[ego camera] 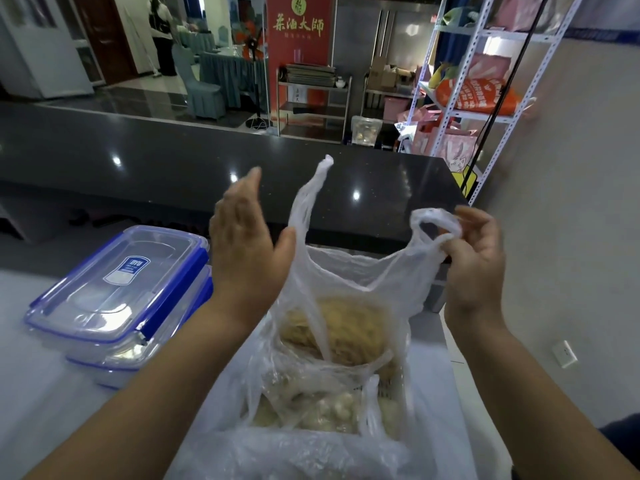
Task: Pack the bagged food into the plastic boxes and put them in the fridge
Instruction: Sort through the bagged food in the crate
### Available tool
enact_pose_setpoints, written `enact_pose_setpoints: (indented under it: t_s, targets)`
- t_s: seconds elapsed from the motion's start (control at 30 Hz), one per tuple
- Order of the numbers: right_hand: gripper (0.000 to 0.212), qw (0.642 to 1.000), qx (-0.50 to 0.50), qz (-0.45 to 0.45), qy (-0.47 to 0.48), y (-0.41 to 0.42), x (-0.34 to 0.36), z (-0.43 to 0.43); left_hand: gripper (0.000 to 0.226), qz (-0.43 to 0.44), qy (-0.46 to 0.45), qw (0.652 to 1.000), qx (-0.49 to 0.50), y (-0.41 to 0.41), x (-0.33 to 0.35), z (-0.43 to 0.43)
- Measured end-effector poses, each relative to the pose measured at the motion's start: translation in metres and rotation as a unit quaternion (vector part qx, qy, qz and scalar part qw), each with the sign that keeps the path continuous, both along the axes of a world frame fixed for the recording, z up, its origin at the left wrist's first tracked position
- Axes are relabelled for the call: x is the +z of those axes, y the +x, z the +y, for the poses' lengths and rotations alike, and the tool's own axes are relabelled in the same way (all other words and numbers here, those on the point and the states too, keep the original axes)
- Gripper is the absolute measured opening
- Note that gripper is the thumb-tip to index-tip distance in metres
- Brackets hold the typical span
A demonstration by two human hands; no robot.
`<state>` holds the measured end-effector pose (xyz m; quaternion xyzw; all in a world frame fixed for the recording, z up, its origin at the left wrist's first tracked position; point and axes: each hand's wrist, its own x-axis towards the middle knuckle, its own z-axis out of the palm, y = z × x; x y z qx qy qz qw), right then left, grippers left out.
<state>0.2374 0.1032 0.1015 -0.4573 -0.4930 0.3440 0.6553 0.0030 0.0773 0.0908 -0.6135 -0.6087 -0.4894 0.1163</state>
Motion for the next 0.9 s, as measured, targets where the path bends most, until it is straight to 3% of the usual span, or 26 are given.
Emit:
enact_pose_setpoints:
  t_s: [0.03, 0.1, 0.17, 0.23, 0.3, 0.47, 0.57, 0.63, 0.77, 0.83, 0.9]
  targets:
    - [0.030, 0.997, 0.013, -0.047, 0.054, -0.006, 0.006, -0.005, 0.065, 0.087, 0.031, 0.996, -0.012, 0.004, 0.001, 0.002]
    - [0.031, 0.961, 0.017, -0.237, 0.141, -0.017, 0.008, -0.006, 0.051, 0.252, 0.033, 0.966, -0.039, 0.011, -0.003, 0.011]
    - [0.039, 0.862, -0.007, -0.478, 0.171, -0.025, -0.006, 0.003, 0.042, 0.366, -0.055, 0.927, -0.058, 0.015, -0.015, 0.022]
    - [0.042, 0.753, 0.005, -0.647, 0.119, -0.028, -0.028, 0.014, 0.042, 0.410, -0.185, 0.891, -0.064, 0.016, -0.032, 0.030]
    - [0.038, 0.703, 0.033, -0.709, 0.043, -0.024, -0.053, 0.019, 0.039, 0.389, -0.285, 0.874, -0.060, 0.014, -0.051, 0.030]
    - [0.024, 0.691, 0.076, -0.719, -0.020, -0.005, -0.105, 0.007, 0.029, 0.305, -0.386, 0.866, -0.089, 0.003, -0.092, 0.009]
    - [0.012, 0.685, 0.100, -0.722, 0.004, 0.004, -0.127, -0.003, 0.031, 0.166, -0.435, 0.878, -0.111, 0.000, -0.115, -0.007]
    - [0.018, 0.704, 0.103, -0.702, 0.025, 0.009, -0.133, -0.006, 0.033, 0.110, -0.439, 0.884, -0.117, 0.003, -0.121, -0.014]
    - [0.022, 0.735, 0.114, -0.668, -0.024, 0.008, -0.124, -0.001, 0.033, 0.107, -0.400, 0.906, -0.088, 0.007, -0.105, -0.026]
    - [0.028, 0.776, 0.124, -0.616, -0.059, 0.006, -0.110, 0.001, 0.031, 0.109, -0.345, 0.930, -0.064, 0.007, -0.091, -0.038]
    - [0.024, 0.822, 0.099, -0.561, -0.020, 0.000, -0.095, -0.001, 0.029, 0.099, -0.268, 0.957, -0.039, 0.006, -0.076, -0.055]
